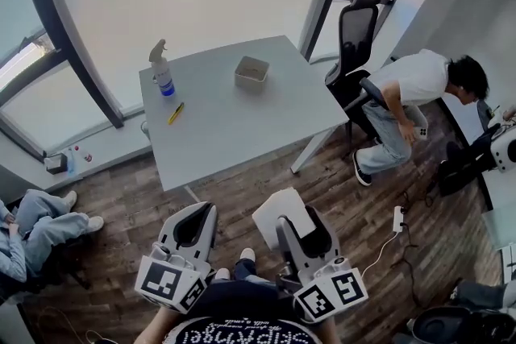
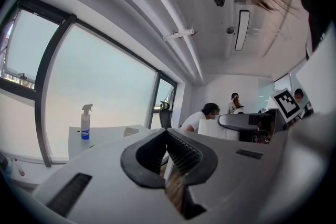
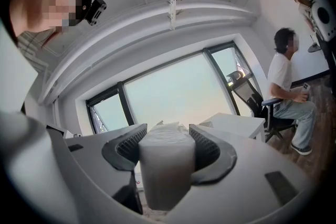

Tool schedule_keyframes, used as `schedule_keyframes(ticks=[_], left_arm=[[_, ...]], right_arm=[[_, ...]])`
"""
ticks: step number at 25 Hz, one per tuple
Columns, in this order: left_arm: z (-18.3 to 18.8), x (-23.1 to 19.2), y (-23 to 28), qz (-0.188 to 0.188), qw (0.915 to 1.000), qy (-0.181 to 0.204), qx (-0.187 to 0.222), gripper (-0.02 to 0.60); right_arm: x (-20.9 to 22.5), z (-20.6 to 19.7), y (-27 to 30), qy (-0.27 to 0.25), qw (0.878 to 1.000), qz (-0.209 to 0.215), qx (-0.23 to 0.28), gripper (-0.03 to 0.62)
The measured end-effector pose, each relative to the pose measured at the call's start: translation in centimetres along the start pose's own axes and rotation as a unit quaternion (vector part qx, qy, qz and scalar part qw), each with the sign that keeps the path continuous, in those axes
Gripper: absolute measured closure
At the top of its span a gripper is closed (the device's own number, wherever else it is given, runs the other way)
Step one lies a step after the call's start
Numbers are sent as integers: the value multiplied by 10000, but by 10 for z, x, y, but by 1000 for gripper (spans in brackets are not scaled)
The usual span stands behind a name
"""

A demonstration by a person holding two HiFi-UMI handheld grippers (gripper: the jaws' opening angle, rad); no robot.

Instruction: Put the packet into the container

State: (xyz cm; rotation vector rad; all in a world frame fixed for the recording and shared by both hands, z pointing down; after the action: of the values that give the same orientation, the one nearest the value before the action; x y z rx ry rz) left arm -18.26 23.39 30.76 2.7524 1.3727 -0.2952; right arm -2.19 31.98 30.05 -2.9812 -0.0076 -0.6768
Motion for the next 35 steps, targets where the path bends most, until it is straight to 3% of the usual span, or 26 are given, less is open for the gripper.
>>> schedule_keyframes(ticks=[13, 25, 35], left_arm=[[-3, 7, 45, 167, 9998, 25, 61, 574], [-13, -3, 53, 327, 9995, -44, 25, 574], [-6, -29, 85, 103, 9999, -59, -19, 574]], right_arm=[[37, 16, 28, -52, 9996, 263, -126, 338], [44, 7, 43, 44, 9989, 356, -292, 338], [46, 8, 77, 37, 9996, 192, -181, 338]])
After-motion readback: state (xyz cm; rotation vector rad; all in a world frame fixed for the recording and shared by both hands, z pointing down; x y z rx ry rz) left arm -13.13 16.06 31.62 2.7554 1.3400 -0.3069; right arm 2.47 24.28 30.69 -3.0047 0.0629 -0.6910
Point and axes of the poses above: the fingertips, and each gripper's own axes: y forward along the fingers, x to its right, z out of its top, the point moved 3 cm from there along -y, backward along the fingers, and after that the axes turned 9 degrees about x, right-handed, at the moved point
